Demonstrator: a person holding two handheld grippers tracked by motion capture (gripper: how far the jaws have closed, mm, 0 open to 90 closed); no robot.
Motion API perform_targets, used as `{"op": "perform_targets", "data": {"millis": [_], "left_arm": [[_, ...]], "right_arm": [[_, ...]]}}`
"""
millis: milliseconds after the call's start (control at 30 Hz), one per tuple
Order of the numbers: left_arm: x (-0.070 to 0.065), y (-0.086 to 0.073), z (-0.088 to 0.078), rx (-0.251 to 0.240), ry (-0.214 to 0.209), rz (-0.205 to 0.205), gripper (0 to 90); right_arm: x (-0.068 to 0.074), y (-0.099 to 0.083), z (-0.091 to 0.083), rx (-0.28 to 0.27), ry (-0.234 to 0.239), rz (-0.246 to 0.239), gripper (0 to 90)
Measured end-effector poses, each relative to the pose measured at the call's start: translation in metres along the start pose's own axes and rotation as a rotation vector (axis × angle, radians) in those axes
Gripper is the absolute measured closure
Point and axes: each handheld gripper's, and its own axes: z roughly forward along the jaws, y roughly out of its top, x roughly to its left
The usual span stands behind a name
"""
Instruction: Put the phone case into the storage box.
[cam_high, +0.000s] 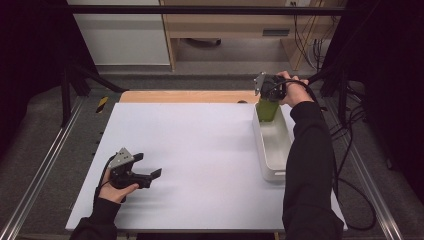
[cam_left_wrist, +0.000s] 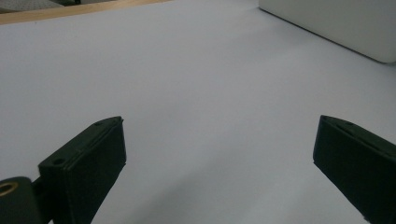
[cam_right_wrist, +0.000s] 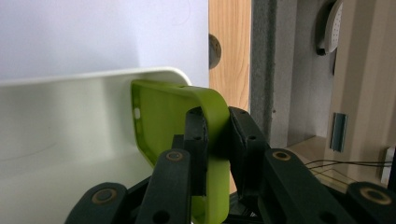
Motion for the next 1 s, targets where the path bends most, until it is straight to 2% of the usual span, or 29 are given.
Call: {"op": "perform_targets", "data": {"millis": [700, 833, 1000], "left_arm": [[0.0003, 0.0003, -0.0015, -0.008, 0.0, -0.001, 2.5], [0.0004, 0.0002, -0.0014, -0.009, 0.0, -0.001, 2.5], [0.0005, 0.0002, -0.0017, -0.01, 0.001, 0.0, 2.5]], "right_arm": [[0.0003, 0.0001, 0.0017, 0.014, -0.01, 0.004, 76.5], [0.0003, 0.0003, 0.0022, 0.026, -0.025, 0.007, 67.1], [-0.0003, 0.0, -0.0009, 0.008, -0.053, 0.021, 55.8]]}}
